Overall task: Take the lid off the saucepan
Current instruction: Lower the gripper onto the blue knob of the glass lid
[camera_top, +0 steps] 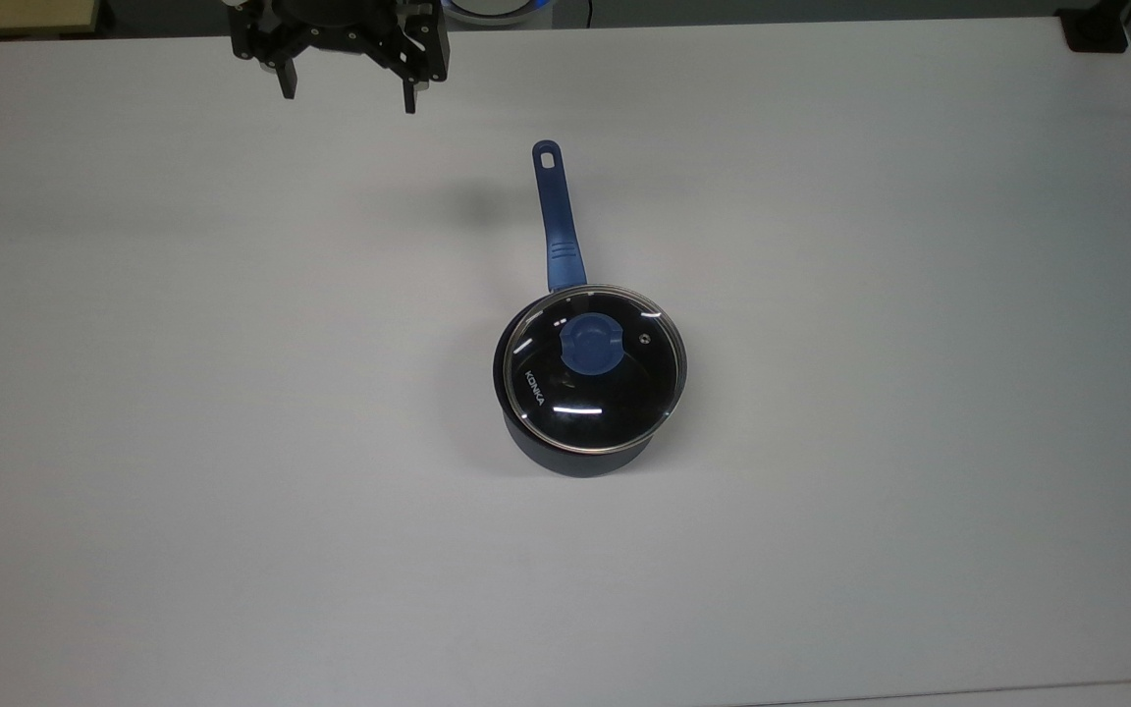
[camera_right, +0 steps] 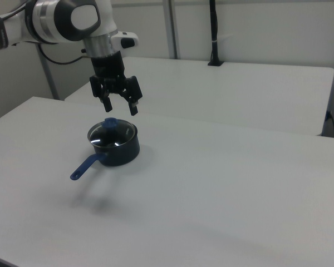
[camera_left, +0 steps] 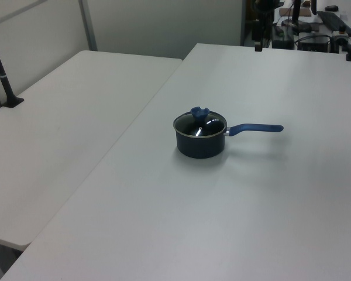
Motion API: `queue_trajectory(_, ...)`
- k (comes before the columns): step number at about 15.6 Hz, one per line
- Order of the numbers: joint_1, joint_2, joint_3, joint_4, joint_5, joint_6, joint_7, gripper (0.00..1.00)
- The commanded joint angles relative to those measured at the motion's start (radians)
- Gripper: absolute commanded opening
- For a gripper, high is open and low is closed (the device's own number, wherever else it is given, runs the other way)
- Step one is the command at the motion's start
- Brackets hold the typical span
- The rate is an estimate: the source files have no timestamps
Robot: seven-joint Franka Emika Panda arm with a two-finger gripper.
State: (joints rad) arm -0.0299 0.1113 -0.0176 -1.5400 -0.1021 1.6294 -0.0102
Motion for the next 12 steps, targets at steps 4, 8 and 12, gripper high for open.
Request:
queue_trajectory(4, 0.007, -0.009, 0.007, -0.020, 0.007, 0.003, -0.016, 1.00)
queue_trajectory(8, 0.053, 0.043, 0.013, -0.009, 0.041, 0.055, -0.004, 1.00)
queue_trajectory(12, 0.087, 0.111, 0.013, -0.008, 0.148, 0.153, 0.006, 1.00)
